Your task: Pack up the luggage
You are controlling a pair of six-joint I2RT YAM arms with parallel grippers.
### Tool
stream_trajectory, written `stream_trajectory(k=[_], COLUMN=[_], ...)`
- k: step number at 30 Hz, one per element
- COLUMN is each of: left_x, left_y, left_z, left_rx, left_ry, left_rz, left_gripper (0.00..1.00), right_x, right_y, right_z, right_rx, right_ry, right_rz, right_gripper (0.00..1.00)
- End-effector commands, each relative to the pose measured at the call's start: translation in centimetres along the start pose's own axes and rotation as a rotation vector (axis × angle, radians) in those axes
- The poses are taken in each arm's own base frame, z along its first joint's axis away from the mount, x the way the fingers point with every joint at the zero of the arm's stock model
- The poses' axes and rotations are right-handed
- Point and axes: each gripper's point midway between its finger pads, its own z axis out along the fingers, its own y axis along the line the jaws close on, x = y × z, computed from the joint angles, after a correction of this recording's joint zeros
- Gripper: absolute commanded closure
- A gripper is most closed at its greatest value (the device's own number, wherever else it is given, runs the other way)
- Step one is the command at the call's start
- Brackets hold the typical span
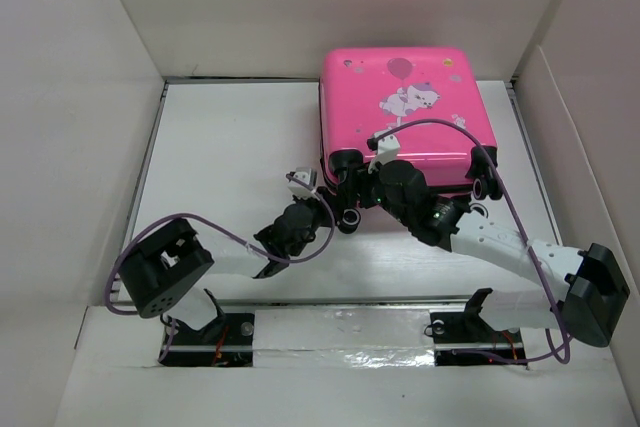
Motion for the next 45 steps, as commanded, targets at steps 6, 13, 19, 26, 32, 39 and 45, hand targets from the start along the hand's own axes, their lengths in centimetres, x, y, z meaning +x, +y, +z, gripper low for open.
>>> stream_trajectory(k=[6, 13, 19, 26, 32, 39, 45], left_x=[-4.0, -3.3, -3.6, -3.9, -3.8, -5.3, -8.1], left_y=[-2.4, -2.4, -1.3, 0.6, 4.5, 8.7, 10.8], left_z=[1.4, 2.2, 2.5, 1.7, -0.1, -1.7, -1.2], left_rx=[0.041, 0.014, -0.048, -0.139, -0.252, -0.377, -0.421], left_ry=[-0.152, -0.162, -0.186, -0.181, -0.160, -0.161, -0.205], left_rz=[0.018, 0.037, 0.035, 0.108, 0.152, 0.170, 0.157], left_gripper=[0.71, 0.74, 0.97, 1.00, 1.00, 1.00, 1.00], right_x=[-3.6, -3.5, -3.4, -2.7, -2.2, -1.2, 0.3], right_y=[2.3, 2.5, 2.4, 1.1, 0.2, -0.3, 0.3], right_z=[-0.2, -0.4, -0.8, -1.8, -3.3, -4.8, -5.3], right_rx=[-0.087, -0.109, -0.115, -0.078, -0.065, -0.083, -0.100], right_ry=[-0.120, -0.124, -0.136, -0.142, -0.140, -0.115, -0.082], right_rz=[0.027, 0.035, 0.045, 0.052, 0.040, 0.016, -0.007], right_gripper=[1.00, 1.00, 1.00, 1.00, 1.00, 1.00, 1.00])
